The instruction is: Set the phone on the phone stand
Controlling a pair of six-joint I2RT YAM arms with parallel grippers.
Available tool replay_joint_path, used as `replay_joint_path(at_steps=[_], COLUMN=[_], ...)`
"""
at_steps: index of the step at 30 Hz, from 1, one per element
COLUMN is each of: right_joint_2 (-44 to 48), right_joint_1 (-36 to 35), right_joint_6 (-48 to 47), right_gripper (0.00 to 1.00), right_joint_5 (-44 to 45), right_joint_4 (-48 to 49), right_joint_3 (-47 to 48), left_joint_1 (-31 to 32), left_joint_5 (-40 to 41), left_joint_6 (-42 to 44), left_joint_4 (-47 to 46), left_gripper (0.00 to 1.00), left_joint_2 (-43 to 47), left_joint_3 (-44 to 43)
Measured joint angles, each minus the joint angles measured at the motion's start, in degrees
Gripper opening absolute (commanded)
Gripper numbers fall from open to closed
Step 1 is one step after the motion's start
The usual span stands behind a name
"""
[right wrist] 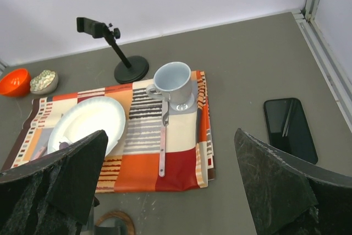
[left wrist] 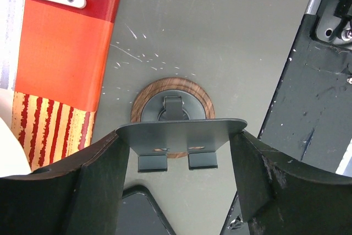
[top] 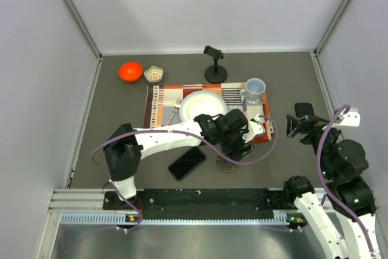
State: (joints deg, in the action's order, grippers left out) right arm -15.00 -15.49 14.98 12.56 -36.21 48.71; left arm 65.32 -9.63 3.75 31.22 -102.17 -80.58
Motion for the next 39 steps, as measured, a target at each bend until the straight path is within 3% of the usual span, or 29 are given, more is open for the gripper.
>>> replay_joint_path(at_steps=[3,4,5,13,20,27,30,36,39], right_joint_2=[0.0,0.0,0.0,-4.2,-14.5,-22.4,-22.6,-23.6,-24.1], right_joint_1=[0.0,0.0,0.0,0.0,0.0,0.0,0.0,0.0,0.0], right_joint_6=[0.2,0.4,0.7,6.8,14.0,16.0,14.3,9.5,7.0], right_gripper=[0.99,0.99,0.99,0.99,0.99,0.99,0.99,0.99,0.99], right_joint_5=[0.0,0.0,0.1,4.5,9.0,10.6,10.8,12.0,11.5], right_joint_4=[0.2,0.3,0.5,7.7,21.6,36.9,42.8,45.4,45.5], right_joint_3=[-0.9,-1.2,-1.5,-1.6,-1.2,-0.4,-2.1,-3.0,-3.0], left_joint_1=[0.0,0.1,0.1,0.1,0.2,-0.8,-6.3,-29.5,-36.6], left_joint_5=[1.0,1.7,2.6,9.2,13.2,28.2,31.5,36.1,40.1], left_joint_6=[-1.0,-1.6,-2.5,-10.1,-15.9,-21.8,-23.2,-24.3,-23.0], left_joint_4=[-0.2,-0.2,-0.2,0.4,2.6,11.1,15.1,15.3,13.5], left_gripper=[0.22,0.08,0.0,0.0,0.0,0.0,0.0,0.0,0.0], left_joint_2=[0.0,0.0,0.0,3.2,16.1,28.6,32.7,37.4,37.5], left_joint_3=[0.0,-0.1,-0.1,-0.1,2.1,2.4,2.2,4.3,7.4])
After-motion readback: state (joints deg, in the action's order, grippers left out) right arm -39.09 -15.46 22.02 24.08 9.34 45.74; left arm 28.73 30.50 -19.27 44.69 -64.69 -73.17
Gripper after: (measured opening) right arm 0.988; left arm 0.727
